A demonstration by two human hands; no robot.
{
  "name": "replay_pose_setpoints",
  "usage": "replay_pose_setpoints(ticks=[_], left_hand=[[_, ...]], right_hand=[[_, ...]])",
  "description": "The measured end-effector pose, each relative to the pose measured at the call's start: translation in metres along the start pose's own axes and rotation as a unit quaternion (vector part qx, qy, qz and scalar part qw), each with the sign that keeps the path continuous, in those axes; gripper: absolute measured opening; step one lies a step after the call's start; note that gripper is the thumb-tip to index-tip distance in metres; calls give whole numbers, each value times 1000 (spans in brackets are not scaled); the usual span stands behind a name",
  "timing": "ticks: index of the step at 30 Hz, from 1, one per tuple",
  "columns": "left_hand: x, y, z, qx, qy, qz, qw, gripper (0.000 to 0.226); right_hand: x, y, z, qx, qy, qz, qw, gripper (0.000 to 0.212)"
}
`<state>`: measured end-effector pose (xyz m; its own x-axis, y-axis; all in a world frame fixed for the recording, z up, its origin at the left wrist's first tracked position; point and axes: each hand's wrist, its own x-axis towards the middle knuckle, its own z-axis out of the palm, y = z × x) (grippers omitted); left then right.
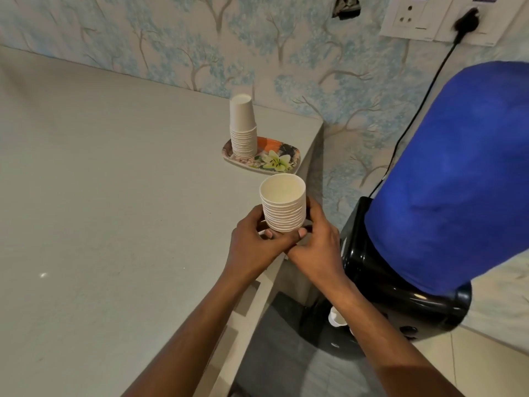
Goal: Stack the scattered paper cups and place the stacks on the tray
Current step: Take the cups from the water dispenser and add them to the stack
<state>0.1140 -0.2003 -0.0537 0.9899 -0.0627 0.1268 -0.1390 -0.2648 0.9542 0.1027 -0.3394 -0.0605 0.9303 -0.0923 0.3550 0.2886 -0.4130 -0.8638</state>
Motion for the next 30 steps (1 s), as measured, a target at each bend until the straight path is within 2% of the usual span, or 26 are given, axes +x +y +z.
replay_pose_setpoints(ticks=[4,13,22,30], left_hand=[[-13,0,22,3,-2,-5,1000,77],[-54,-10,65,-52,14,-41,998,60],[-76,-58,88,-72,20,-87,993,70],[-82,-94,110,-68,-5,-84,994,78]], right_hand=[[-13,16,-18,-13,-11,11,1000,76],[-49,44,-46,-8,-40,28,999,69],[-86,79,-29,-24,-28,94,995,79],[-114,115,-21,-54,1,118,992,74]])
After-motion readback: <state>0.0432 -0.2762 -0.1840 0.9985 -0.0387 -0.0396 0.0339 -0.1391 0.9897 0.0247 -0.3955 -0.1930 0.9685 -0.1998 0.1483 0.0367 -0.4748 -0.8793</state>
